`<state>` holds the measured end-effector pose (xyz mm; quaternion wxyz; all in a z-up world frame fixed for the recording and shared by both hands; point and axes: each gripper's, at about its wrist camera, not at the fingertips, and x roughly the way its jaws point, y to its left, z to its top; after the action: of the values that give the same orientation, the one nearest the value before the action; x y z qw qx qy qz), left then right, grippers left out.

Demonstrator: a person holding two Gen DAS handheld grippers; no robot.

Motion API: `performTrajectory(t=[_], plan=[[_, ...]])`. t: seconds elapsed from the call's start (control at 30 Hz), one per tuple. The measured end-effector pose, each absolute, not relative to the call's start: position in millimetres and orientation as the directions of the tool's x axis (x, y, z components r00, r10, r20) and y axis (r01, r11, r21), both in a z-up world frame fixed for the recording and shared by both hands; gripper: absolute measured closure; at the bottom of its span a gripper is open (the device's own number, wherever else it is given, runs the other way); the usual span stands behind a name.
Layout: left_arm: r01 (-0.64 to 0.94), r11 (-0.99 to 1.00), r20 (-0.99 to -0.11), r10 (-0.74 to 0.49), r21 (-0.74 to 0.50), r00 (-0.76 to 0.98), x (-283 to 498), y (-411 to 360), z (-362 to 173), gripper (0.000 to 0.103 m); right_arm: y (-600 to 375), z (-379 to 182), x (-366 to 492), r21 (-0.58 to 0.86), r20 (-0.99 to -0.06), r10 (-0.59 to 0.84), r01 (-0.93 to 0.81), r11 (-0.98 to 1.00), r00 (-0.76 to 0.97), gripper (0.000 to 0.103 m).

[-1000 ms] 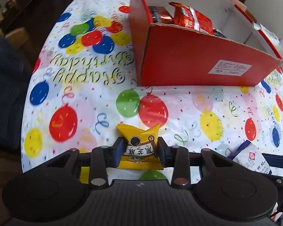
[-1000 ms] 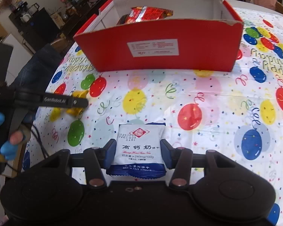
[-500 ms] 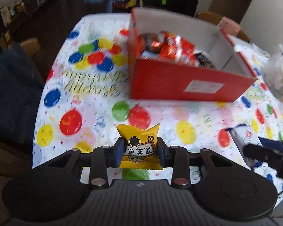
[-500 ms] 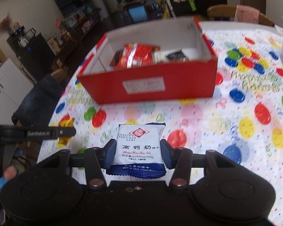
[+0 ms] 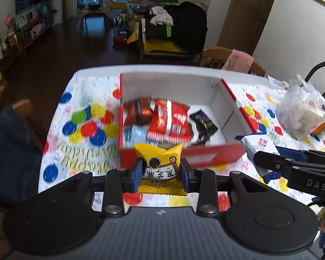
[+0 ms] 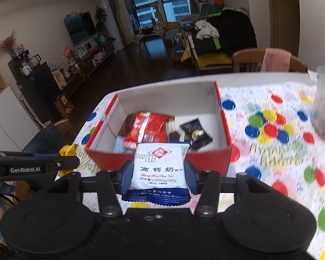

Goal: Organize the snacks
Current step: 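Carry the yellow candy and white packet into the red box with both tools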

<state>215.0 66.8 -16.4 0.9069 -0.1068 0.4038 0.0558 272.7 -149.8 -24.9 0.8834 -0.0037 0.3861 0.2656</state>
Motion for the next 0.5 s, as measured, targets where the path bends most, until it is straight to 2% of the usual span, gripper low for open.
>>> performTrajectory(t=[0.5], plan=[[-0.224, 0.97, -0.772, 0.074, -0.091, 0.632, 290.3, 72.2, -18.3, 0.068, -123.4, -31.5, 348.7, 0.147, -0.702, 0.435, -0.482, 0.864, 0.565, 0.054]])
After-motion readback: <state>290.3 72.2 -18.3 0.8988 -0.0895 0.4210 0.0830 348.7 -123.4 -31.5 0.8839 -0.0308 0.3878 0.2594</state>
